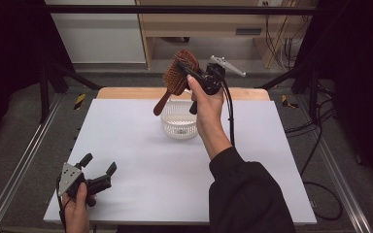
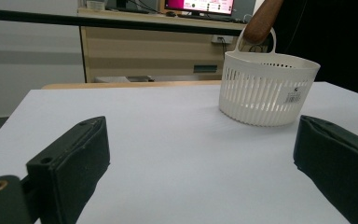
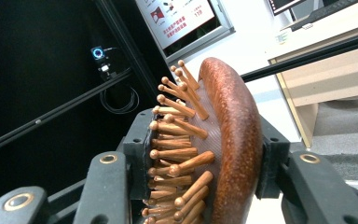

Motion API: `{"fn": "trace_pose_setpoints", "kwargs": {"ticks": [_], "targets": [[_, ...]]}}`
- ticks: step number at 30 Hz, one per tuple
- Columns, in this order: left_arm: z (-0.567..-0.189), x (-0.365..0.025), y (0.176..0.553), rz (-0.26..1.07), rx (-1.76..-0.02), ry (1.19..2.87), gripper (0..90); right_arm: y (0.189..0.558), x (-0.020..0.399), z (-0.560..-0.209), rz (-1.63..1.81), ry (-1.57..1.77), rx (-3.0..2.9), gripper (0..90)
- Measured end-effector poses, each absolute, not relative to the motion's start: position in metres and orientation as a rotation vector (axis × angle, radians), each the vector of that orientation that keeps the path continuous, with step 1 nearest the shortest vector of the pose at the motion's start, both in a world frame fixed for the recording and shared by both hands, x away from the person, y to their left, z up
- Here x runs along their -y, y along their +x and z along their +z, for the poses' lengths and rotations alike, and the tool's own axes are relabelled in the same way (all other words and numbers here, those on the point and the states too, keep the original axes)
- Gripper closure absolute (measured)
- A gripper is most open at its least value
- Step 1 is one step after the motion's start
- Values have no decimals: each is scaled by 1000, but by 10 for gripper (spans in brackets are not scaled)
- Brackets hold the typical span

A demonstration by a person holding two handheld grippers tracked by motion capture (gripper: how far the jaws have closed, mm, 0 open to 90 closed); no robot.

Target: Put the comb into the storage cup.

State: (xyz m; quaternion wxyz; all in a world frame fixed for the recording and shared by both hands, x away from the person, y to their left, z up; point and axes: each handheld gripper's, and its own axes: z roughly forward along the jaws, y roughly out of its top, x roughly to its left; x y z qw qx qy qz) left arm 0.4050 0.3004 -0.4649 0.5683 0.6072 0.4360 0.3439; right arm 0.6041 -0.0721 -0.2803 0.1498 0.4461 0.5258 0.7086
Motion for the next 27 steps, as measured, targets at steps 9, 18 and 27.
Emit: {"fn": "trace_pose_setpoints", "kwargs": {"ticks": [9, 18, 27], "targets": [[-465, -300, 405, 803, -1025, 1430, 36, 604, 78, -280, 2015, 1288, -1499, 512], [-466, -300, 405, 802, -1027, 1430, 36, 606, 83, -280, 2007, 1301, -1493, 512], [-466, -299, 406, 800, -1024, 1437, 36, 607, 90, -280, 1990, 1310, -1471, 511]]}}
